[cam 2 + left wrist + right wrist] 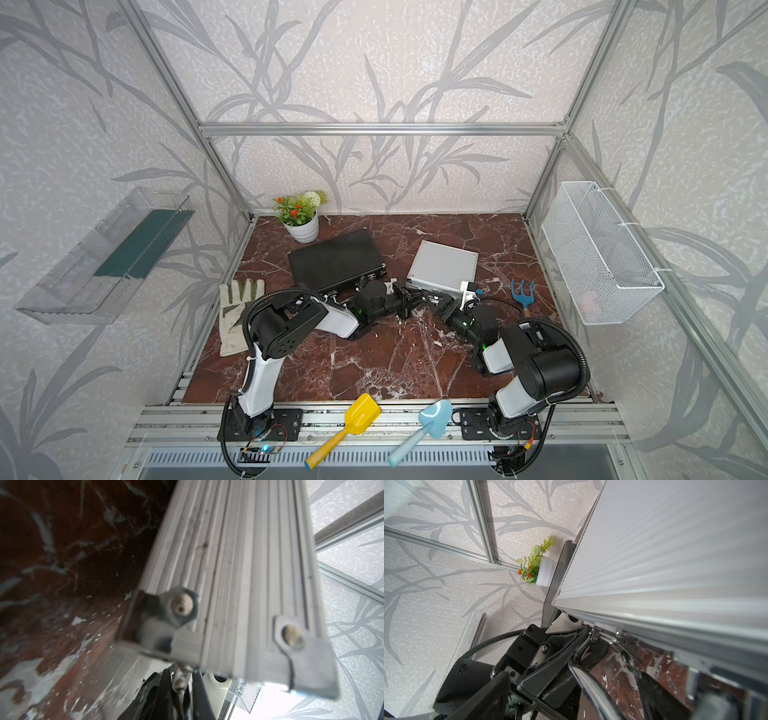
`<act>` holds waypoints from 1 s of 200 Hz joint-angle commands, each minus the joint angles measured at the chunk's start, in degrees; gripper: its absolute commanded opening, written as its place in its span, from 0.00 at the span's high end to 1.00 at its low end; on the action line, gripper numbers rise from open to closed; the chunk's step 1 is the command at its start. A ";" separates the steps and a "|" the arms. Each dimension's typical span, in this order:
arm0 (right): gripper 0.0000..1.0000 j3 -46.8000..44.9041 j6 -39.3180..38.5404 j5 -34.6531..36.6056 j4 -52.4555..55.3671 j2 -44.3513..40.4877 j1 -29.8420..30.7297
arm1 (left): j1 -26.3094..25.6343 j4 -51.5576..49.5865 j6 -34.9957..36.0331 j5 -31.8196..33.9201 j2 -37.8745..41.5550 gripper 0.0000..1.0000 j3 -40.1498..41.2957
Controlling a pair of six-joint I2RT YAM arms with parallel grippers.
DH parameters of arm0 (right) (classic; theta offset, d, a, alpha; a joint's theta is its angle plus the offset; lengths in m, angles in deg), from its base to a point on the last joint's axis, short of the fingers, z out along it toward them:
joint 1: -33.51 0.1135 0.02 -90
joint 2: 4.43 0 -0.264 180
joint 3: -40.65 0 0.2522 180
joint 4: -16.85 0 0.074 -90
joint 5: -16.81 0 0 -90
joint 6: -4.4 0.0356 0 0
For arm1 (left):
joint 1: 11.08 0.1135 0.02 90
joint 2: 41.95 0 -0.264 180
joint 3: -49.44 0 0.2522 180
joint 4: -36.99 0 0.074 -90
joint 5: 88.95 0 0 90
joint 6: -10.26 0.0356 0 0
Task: Open the poker set cases
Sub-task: Open the fastener on the poker set case.
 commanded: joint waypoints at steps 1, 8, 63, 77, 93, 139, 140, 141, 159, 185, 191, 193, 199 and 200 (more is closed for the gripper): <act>0.07 1.50 0.22 0.93 -2.87 0.71 0.18 | -0.37 9.01 -2.68 -1.37 4.91 1.00 -3.45; 0.07 1.63 0.35 1.10 -2.87 0.21 0.18 | -0.37 9.04 -2.80 -1.37 4.98 1.00 -3.38; 0.10 1.77 1.45 1.98 -2.81 -3.08 0.09 | -0.47 9.62 -4.02 -1.01 3.31 1.00 -3.45; 0.11 2.60 1.62 1.99 -2.82 -2.81 0.08 | -0.56 10.03 -4.35 -1.01 3.20 1.00 -3.36; 0.12 3.88 2.56 1.74 -2.82 -3.81 0.09 | -0.63 9.98 -4.47 -1.02 3.44 1.00 -3.22; 0.15 4.58 7.63 2.93 -2.82 -8.85 0.00 | -0.64 9.40 -4.24 -0.75 2.16 1.00 -2.68; 0.15 4.56 7.75 2.94 -2.82 -8.92 0.00 | -0.63 9.45 -4.23 -0.75 2.13 1.00 -2.67; 0.15 4.55 7.85 2.95 -2.86 -9.01 0.00 | -0.63 9.47 -4.31 -0.75 2.02 1.00 -2.66; 0.15 4.70 8.84 3.79 -2.82 -9.79 -0.09 | -0.65 9.91 -4.60 -0.75 1.27 1.00 -2.48; 0.16 5.44 10.87 3.91 -2.82 -10.20 -0.15 | -0.63 9.59 -4.16 -0.36 0.78 1.00 -1.90; 0.16 5.53 11.30 4.01 -2.82 -10.44 -0.13 | -0.63 9.51 -4.11 -0.25 0.60 1.00 -1.71; 0.16 5.56 11.34 4.08 -2.82 -10.57 -0.11 | -0.63 9.50 -4.08 -0.23 0.47 1.00 -1.74; 0.16 5.42 11.68 4.30 -2.82 -10.83 -0.14 | -0.67 9.55 -4.04 -0.27 0.15 1.00 -1.57; 0.16 5.42 11.80 4.33 -2.82 -10.93 -0.16 | -0.65 9.56 -4.04 -0.25 0.11 1.00 -1.54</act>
